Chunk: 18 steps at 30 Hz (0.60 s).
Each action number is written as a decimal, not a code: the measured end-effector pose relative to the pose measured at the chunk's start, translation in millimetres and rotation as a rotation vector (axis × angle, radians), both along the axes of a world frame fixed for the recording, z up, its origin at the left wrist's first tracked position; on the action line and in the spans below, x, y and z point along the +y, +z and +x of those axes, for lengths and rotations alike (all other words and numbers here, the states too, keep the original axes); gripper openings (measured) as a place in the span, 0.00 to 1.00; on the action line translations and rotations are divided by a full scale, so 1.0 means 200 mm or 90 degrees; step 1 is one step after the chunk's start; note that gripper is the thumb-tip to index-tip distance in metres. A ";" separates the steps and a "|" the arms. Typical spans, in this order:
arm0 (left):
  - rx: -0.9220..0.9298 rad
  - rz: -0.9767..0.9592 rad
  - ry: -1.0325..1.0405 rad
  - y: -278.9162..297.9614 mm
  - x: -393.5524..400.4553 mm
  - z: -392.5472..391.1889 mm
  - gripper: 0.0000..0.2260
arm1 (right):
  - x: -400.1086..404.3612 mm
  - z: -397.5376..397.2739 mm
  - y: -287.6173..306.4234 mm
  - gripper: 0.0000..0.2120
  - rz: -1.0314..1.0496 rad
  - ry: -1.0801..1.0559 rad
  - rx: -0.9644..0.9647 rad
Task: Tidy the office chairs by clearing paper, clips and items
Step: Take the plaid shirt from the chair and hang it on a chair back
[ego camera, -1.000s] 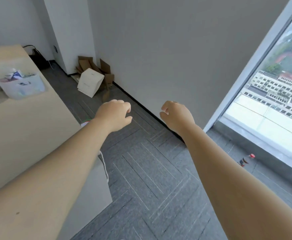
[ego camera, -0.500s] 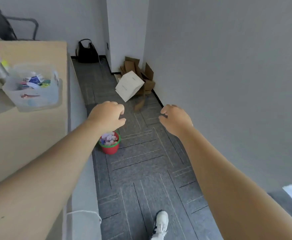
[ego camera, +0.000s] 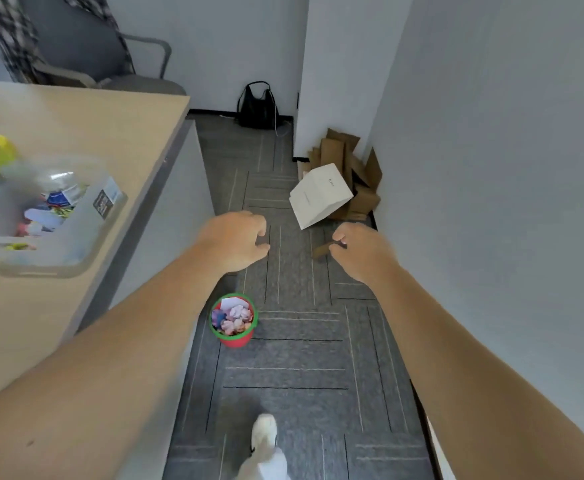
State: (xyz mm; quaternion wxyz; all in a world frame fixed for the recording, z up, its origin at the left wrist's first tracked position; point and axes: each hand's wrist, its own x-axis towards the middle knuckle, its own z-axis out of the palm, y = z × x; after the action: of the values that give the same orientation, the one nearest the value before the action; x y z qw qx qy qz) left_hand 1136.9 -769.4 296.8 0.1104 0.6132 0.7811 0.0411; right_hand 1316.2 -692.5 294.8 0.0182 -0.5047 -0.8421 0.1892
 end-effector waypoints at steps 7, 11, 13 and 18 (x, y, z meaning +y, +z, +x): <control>0.013 -0.009 0.023 0.00 0.79 -0.28 0.14 | 0.83 -0.28 0.06 0.15 0.021 0.032 0.012; 0.006 -0.001 0.045 0.11 1.26 -0.45 0.15 | 1.31 -0.48 0.16 0.16 0.026 0.038 0.035; -0.001 -0.001 0.066 0.16 1.46 -0.54 0.16 | 1.52 -0.57 0.20 0.14 0.015 0.037 0.041; -0.005 -0.016 0.130 0.19 1.89 -0.80 0.18 | 2.01 -0.86 0.20 0.16 -0.015 0.092 0.041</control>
State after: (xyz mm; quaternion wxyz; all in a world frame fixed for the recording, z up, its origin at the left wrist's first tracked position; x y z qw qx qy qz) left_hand 976.2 -392.4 334.8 0.1168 0.5284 0.8397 0.0447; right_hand 1144.8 -290.2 333.8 0.0256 -0.4361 -0.8732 0.2162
